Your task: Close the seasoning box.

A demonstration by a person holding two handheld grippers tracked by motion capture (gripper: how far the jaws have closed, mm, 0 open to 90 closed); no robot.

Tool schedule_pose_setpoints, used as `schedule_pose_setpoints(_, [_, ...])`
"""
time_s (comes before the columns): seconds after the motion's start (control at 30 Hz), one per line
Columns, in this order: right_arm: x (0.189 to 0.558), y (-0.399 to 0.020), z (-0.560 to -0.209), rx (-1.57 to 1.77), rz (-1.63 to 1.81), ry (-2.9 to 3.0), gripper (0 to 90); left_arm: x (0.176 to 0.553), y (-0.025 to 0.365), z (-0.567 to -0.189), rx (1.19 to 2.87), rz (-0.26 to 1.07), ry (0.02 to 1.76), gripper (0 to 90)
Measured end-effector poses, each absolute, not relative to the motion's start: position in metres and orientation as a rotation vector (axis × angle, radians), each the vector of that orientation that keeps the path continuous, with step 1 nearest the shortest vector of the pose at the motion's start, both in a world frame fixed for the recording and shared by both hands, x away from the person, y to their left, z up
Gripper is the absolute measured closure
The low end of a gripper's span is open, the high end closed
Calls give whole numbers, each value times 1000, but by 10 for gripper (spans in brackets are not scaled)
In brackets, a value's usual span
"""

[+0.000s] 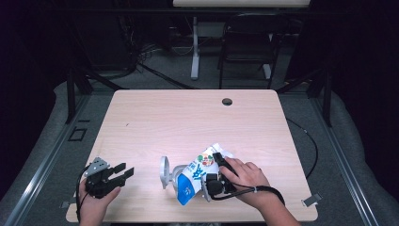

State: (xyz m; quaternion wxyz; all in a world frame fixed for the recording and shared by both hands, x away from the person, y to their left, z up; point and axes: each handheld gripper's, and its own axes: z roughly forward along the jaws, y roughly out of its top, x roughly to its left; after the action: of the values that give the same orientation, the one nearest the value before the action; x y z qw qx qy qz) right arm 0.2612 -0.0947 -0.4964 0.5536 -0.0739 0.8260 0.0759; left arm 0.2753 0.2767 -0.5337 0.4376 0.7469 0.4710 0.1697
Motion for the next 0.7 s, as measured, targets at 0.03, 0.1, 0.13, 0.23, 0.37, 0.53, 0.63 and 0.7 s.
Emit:
schedule_pose_setpoints(0.03, [261, -94, -496, -171, 173, 1956, 845, 275, 277, -534, 1857, 422, 1171, 559])
schedule_pose_setpoints(0.1, [261, -94, -495, -157, 192, 1966, 846, 275, 277, -534, 1856, 422, 1170, 559])
schedule_pose_setpoints(0.13, [260, -94, -495, -142, 195, 1971, 846, 275, 277, -534, 1856, 422, 1170, 559])
schedule_pose_setpoints(0.23, [260, -94, -493, -114, 218, 1989, 847, 275, 277, -534, 1860, 423, 1170, 559])
schedule_pose_setpoints(0.37, [262, -95, -490, -81, 275, 2008, 847, 276, 278, -534, 1861, 422, 1172, 559])
schedule_pose_setpoints(0.53, [262, -96, -488, -49, 311, 2021, 847, 275, 277, -534, 1860, 424, 1171, 559])
schedule_pose_setpoints(0.63, [263, -97, -488, -26, 348, 2032, 847, 275, 277, -534, 1860, 423, 1172, 559])
schedule_pose_setpoints(0.7, [262, -97, -488, -9, 356, 2041, 847, 275, 278, -534, 1861, 423, 1172, 559])
